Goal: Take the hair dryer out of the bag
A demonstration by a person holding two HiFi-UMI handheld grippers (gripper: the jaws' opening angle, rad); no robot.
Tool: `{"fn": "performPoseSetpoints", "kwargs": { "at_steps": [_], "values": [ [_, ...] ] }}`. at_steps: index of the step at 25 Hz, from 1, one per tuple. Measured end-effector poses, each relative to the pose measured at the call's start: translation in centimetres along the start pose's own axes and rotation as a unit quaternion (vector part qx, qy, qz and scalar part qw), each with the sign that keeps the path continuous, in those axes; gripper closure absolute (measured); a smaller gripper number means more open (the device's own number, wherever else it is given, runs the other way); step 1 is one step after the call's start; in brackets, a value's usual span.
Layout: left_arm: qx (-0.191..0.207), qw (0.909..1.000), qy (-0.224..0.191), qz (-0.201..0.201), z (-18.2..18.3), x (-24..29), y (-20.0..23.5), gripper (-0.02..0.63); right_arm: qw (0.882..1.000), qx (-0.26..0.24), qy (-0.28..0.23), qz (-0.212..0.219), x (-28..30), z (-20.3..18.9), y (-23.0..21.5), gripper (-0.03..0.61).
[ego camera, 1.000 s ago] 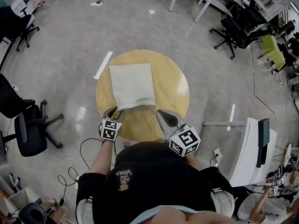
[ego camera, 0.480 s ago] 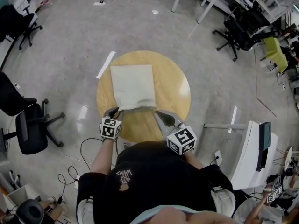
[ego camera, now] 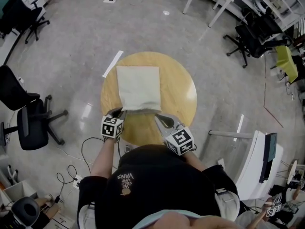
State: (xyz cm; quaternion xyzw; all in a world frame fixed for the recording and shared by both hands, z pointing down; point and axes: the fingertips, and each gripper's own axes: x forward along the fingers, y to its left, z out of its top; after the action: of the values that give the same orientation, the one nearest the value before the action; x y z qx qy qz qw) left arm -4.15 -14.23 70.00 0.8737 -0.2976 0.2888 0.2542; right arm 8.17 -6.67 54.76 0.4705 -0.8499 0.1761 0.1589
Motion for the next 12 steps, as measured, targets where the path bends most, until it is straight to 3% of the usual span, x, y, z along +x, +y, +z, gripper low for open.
{"fn": "performPoseSetpoints", "kwargs": {
  "at_steps": [12],
  "values": [
    [-0.067, 0.9977, 0.015, -0.001, 1.0, 0.1, -0.4, 0.561, 0.999, -0.021, 0.004, 0.048, 2.8, -1.1, 0.1, 0.580]
  ]
}}
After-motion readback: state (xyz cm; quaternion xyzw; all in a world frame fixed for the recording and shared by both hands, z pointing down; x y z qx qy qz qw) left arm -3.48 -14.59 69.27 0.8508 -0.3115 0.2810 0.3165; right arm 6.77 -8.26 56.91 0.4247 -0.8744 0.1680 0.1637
